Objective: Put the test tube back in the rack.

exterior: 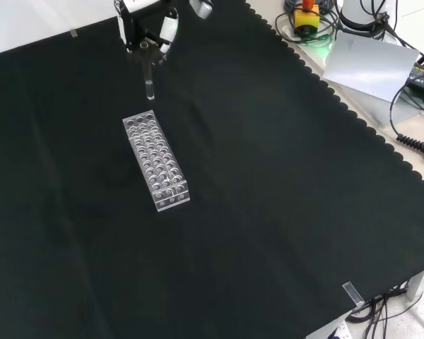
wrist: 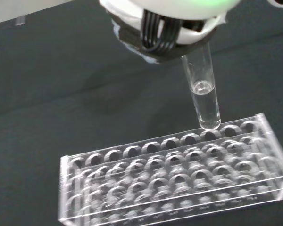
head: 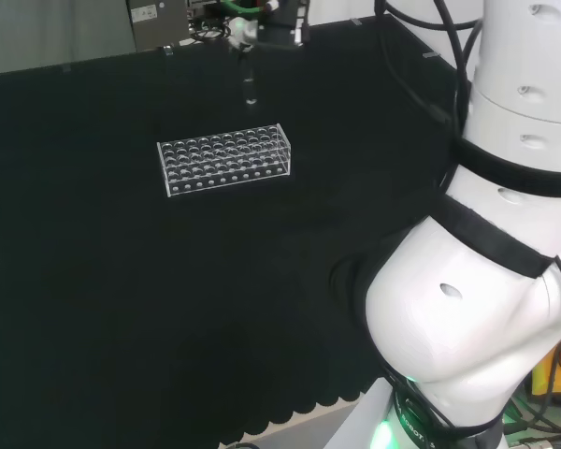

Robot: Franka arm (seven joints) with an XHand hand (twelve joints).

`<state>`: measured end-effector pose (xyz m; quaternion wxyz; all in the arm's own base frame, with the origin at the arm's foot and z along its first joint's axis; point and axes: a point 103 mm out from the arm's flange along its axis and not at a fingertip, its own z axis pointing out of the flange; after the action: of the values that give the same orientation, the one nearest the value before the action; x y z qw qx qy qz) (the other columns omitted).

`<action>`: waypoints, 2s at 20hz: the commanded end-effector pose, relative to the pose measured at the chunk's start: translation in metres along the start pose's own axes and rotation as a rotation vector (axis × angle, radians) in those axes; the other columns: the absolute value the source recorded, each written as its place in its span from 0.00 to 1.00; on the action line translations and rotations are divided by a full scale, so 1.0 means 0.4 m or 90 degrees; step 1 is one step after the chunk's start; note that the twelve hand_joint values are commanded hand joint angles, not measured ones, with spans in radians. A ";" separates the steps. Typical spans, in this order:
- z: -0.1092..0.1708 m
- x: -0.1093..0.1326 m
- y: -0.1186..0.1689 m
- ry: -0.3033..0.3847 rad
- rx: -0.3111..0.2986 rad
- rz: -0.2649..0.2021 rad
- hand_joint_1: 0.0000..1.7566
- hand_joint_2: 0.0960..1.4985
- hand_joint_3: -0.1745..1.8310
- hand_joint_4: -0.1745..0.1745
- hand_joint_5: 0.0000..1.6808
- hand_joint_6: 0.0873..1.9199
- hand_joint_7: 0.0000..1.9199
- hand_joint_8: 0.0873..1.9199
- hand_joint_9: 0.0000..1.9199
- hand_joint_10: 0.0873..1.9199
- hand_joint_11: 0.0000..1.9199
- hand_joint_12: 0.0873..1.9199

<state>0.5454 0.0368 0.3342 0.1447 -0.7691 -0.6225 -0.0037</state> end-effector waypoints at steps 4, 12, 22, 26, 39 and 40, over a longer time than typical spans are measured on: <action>0.067 0.173 -0.022 0.036 0.034 -0.083 0.75 0.51 0.25 0.00 0.81 0.00 0.71 0.33 0.84 0.28 0.68 0.41; 0.123 0.188 0.004 0.047 0.056 -0.081 0.75 0.51 0.26 0.00 0.82 0.00 0.71 0.33 0.84 0.28 0.68 0.41; 0.195 0.178 0.048 0.056 0.079 -0.066 0.75 0.51 0.26 0.00 0.82 0.00 0.71 0.33 0.84 0.28 0.68 0.41; 0.216 0.167 0.067 0.059 0.086 -0.060 0.75 0.51 0.26 0.00 0.82 0.00 0.71 0.33 0.84 0.28 0.68 0.42; 0.249 0.140 0.115 0.067 0.100 -0.046 0.75 0.51 0.25 0.00 0.82 0.00 0.71 0.33 0.84 0.29 0.68 0.42; 0.251 0.139 0.115 0.067 0.100 -0.046 0.75 0.51 0.25 0.00 0.82 0.00 0.71 0.33 0.84 0.29 0.68 0.42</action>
<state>0.5826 0.1071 0.2426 0.2346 -0.7312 -0.6405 -0.0020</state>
